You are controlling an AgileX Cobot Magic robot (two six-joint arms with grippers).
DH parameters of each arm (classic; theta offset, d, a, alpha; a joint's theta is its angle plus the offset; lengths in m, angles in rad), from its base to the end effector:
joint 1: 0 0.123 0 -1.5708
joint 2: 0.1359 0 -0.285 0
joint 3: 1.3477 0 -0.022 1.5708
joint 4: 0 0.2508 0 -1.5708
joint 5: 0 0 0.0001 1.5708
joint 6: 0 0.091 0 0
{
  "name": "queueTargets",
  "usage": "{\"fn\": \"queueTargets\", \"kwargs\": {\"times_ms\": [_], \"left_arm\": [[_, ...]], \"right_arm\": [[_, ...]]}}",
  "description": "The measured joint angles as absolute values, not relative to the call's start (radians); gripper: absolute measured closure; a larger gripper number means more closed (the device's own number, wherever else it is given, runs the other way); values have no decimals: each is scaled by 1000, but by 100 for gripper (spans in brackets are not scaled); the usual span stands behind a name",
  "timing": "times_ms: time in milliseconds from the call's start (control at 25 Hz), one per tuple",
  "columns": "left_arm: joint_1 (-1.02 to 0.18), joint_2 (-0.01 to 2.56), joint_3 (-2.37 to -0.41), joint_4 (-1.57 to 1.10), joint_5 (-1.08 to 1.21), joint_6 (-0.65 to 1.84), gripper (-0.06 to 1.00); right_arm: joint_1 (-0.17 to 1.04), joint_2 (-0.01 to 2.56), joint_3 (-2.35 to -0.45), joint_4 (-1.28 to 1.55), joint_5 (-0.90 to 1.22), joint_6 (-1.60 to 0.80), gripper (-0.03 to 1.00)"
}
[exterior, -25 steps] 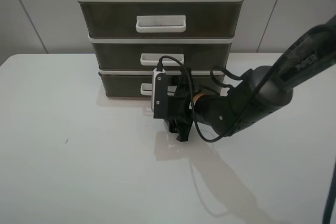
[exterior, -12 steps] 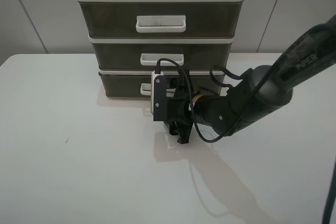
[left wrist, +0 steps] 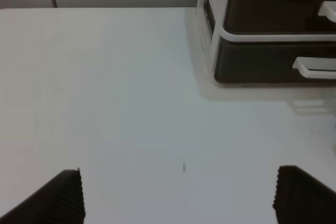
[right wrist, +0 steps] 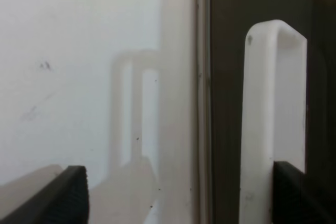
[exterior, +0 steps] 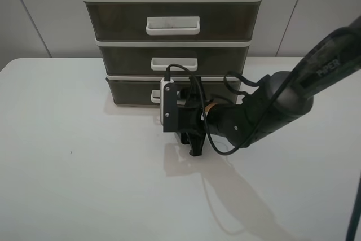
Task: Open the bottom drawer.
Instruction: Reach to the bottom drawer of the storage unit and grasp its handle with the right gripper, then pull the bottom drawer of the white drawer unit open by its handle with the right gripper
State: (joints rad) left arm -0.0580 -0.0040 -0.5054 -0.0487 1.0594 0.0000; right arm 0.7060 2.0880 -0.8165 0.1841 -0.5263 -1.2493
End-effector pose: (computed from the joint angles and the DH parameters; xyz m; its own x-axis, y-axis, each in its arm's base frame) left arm -0.0063 -0.0035 0.2789 -0.4474 0.0021 -0.8943 0.0852 0.9955 -0.0403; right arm 0.2788 0.2268 0.0693 0.3065 -0.8987 -0.3137 -0.6900 0.0173 -0.7236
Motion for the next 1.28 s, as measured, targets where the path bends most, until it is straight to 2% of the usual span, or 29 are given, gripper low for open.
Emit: {"fn": "queueTargets", "kwargs": {"times_ms": [80,200,440,1040,1280], "left_arm": [[-58,-4,-505,-49,1059,0,20],[-58,-4,-505,-49,1059,0,20],[-58,-4,-505,-49,1059,0,20],[-58,-4,-505,-49,1059,0,20],[-58,-4,-505,-49,1059,0,20]], "right_arm": [[706,2088,-816,184,-530,-1249,33],[706,2088,-819,187,-548,-1249,46],[705,2085,-822,198,-585,-1248,86],[706,2008,-741,186,-534,-1254,86],[747,1958,-700,227,-491,-1257,86]]}}
